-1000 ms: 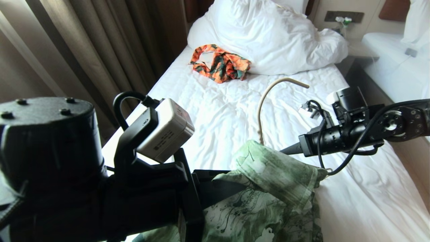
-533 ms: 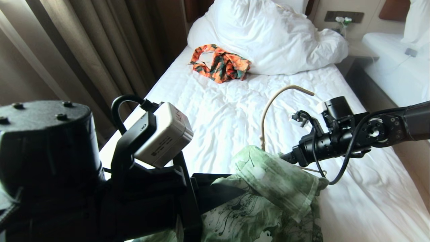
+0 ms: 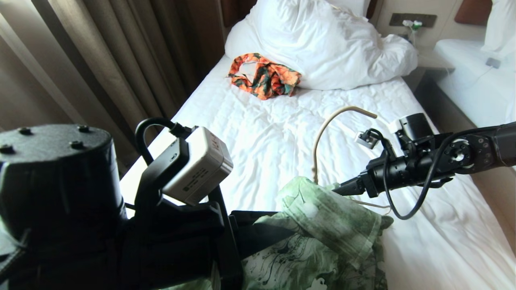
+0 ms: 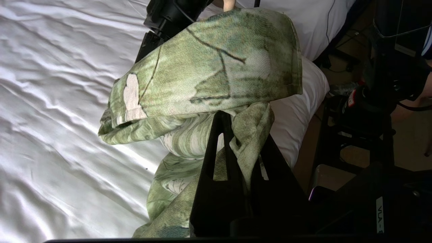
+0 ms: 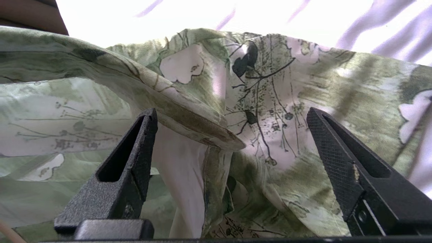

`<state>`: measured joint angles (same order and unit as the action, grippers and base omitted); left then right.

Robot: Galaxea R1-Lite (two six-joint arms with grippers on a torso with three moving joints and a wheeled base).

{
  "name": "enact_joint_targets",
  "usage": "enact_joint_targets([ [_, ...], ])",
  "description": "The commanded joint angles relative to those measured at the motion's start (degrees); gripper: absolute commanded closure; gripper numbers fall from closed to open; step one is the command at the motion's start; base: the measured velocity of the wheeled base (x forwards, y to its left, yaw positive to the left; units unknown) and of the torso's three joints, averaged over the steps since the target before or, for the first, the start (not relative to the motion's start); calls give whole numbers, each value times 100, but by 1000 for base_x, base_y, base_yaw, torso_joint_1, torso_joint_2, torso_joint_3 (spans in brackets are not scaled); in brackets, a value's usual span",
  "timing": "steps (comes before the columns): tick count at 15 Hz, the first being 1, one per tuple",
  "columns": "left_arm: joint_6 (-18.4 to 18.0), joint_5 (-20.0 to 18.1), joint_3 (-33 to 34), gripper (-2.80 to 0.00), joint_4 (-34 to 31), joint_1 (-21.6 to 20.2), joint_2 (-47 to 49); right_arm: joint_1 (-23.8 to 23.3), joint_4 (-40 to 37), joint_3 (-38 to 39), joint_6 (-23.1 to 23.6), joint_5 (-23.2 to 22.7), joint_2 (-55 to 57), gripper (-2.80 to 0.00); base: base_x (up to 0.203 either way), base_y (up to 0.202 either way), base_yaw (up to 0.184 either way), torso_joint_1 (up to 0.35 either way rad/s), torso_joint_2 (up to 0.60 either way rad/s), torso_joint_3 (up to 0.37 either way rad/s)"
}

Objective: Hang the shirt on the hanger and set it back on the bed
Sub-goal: Hook the other side of the shirt onto the hanger

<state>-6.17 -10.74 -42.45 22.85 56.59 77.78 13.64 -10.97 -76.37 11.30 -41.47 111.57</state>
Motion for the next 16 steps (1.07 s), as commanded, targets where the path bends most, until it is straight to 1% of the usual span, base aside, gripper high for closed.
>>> enact_joint_targets([
  [1,2,-9,8,0,9,1,18,180,7,0,67,-28,108,-280,0,0,0,0,0,0],
  [8,-7,-16,-27,0,9,7,40,409,51,-18,234,-55,311,-280,0,0,0,0,0,0],
  [11,-16,-10,-41,0,9,19,40,490,42,-18,348,-319,360,-280,0,0,0,0,0,0],
  [15,-16,-7,-53,0,9,19,36,622,15,-16,393,-326,416,-280,0,0,0,0,0,0],
  [16,-16,-7,-54,0,9,19,36,613,-10,-9,434,-326,410,-34,0,0,0,0,0,0],
])
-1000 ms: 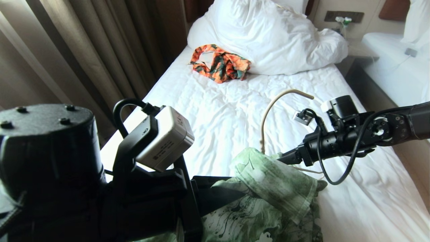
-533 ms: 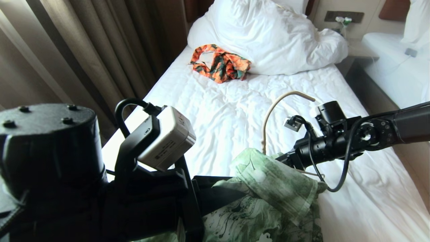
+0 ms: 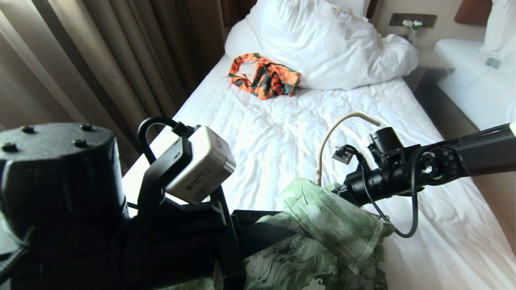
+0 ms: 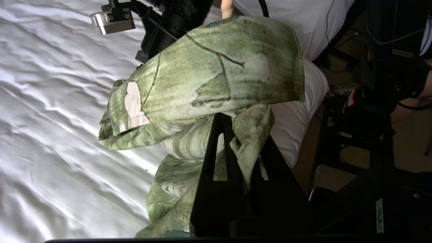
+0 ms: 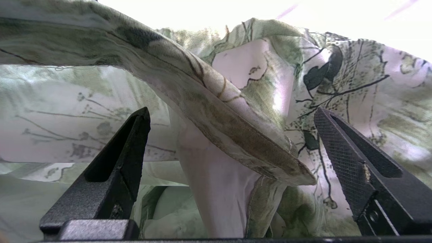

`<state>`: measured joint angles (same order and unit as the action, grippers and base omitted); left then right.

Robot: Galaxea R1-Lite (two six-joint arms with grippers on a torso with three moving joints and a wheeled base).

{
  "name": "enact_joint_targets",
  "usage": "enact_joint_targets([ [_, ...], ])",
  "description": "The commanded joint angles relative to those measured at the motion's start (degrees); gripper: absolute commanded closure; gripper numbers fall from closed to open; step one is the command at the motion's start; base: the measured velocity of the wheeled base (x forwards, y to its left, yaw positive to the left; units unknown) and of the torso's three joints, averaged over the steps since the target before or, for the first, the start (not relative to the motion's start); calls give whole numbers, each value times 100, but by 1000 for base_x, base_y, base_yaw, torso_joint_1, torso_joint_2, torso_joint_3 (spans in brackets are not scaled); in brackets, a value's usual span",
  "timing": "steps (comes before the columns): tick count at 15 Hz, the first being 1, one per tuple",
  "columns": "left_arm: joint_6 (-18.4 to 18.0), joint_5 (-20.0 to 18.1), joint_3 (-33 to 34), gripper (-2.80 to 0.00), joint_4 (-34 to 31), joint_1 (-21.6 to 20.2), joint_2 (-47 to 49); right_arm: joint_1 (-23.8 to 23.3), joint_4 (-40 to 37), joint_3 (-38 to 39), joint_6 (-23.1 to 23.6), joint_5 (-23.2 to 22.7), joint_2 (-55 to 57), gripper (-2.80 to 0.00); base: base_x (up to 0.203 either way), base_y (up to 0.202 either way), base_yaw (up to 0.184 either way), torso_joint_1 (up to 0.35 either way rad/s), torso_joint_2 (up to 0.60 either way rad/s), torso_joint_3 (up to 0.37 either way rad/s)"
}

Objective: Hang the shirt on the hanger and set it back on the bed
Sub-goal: Hook the other side of the shirt onto the hanger

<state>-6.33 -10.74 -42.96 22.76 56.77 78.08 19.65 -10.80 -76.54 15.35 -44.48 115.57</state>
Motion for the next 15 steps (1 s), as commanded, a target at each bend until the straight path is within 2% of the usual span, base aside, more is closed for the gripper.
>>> enact_joint_targets([
  [1,0,2,-37,0,18,1,-3,12,-59,46,89,-19,-12,0,0,0,0,0,0,0],
  [10,0,53,-81,0,18,-18,-52,-55,-304,280,126,-8,-340,0,0,0,0,0,0,0],
  [15,-9,142,-52,0,18,1,-92,-460,-423,298,119,-9,-575,0,0,0,0,0,0,0],
])
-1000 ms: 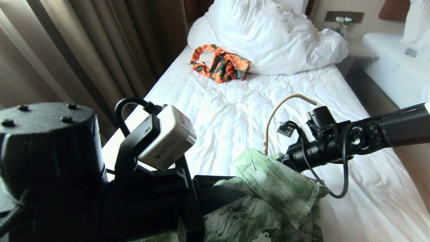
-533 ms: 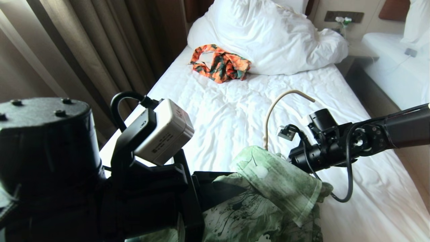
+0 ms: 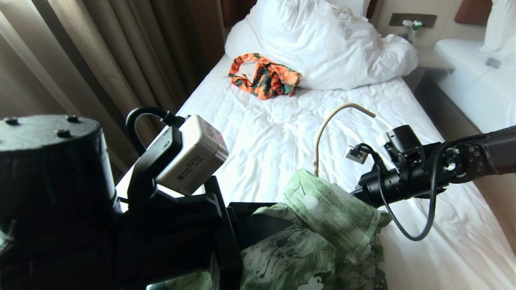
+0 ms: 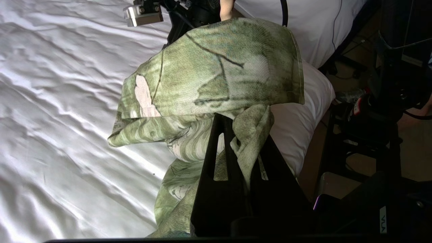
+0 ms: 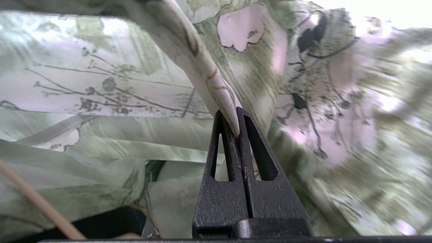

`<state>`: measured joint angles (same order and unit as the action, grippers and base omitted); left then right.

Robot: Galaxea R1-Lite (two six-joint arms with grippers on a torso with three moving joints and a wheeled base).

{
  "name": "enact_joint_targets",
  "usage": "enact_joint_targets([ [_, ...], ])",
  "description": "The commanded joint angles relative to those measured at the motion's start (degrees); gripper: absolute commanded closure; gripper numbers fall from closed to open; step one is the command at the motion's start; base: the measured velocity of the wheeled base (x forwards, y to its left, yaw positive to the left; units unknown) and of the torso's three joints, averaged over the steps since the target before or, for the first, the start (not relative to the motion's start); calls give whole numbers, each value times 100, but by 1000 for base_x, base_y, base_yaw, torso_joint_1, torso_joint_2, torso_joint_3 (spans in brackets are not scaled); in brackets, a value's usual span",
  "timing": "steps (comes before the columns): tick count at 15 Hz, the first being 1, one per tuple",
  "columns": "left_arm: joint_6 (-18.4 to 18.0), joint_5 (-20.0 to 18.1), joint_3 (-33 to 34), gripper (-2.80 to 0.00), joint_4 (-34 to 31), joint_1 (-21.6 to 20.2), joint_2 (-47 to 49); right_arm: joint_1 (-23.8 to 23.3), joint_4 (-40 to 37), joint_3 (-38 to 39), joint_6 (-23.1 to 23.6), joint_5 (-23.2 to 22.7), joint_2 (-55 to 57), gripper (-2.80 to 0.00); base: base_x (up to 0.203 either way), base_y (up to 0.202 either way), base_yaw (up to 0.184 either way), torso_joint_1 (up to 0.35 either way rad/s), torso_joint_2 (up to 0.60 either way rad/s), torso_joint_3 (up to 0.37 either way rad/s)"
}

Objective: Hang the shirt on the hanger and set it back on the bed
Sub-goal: Hook the other side of the shirt onto the hanger

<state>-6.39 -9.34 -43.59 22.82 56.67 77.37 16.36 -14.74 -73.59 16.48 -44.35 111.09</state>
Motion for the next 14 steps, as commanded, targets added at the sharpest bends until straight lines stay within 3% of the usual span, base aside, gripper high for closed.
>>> enact_joint_targets([
  [1,-3,2,26,0,3,10,-55,-233,-49,3,4,-17,-159,0,0,0,0,0,0,0],
  [8,-3,494,251,0,3,2,-94,-774,-188,-48,-12,-12,-523,0,0,0,0,0,0,0],
  [14,-94,797,231,0,-32,5,-260,-886,-688,-47,-13,-21,-1101,0,0,0,0,0,0,0],
])
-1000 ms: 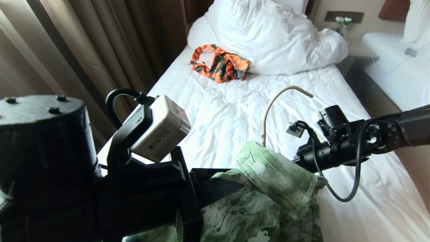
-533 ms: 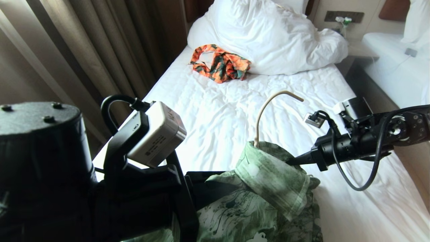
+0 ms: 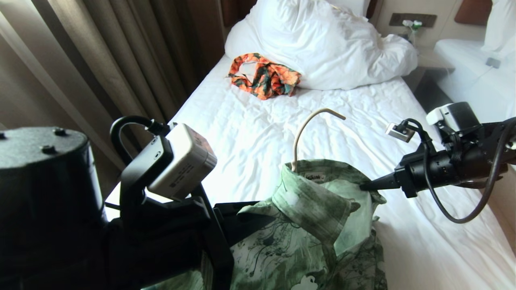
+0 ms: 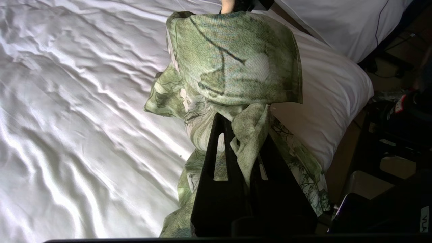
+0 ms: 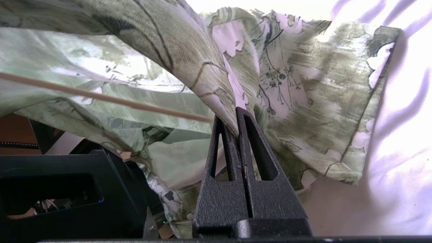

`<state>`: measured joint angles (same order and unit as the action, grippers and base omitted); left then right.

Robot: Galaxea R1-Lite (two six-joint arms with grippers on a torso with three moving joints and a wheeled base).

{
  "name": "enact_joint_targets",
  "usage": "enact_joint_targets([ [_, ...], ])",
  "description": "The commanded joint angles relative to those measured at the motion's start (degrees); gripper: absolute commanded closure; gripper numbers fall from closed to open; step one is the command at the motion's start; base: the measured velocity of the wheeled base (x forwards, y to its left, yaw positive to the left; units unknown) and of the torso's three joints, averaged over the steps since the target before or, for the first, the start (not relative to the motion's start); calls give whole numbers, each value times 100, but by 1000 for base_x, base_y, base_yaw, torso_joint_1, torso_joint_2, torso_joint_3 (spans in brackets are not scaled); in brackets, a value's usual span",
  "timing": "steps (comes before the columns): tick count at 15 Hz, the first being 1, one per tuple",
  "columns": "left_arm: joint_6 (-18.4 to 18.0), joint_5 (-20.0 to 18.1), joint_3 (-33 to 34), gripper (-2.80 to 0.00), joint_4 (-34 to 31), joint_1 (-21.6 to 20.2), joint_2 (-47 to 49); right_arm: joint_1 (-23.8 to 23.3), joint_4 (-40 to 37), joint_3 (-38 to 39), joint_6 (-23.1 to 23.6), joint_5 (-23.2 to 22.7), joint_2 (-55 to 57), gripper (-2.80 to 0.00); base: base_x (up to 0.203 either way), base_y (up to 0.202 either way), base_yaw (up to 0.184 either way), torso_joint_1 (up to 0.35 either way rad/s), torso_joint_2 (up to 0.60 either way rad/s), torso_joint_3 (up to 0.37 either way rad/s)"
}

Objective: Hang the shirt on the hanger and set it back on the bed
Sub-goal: Hook the other side of the shirt onto the hanger

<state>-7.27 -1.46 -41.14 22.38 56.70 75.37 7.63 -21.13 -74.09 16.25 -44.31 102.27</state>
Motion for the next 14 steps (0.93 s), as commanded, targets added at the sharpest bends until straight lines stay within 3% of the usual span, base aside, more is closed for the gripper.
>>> enact_joint_targets([
  [1,-90,82,-14,0,-10,8,-108,-12,-85,1,10,-29,-312,0,0,0,0,0,0,0],
  [9,-134,621,-4,0,33,86,-102,118,-549,9,-158,-291,-1523,0,0,0,0,0,0,0],
  [12,-69,672,-17,0,102,140,-52,424,-506,-4,-433,-312,-1764,0,0,0,0,0,0,0],
  [14,83,672,66,0,597,140,38,744,-489,-25,-446,-301,-1837,0,0,0,0,0,0,0],
])
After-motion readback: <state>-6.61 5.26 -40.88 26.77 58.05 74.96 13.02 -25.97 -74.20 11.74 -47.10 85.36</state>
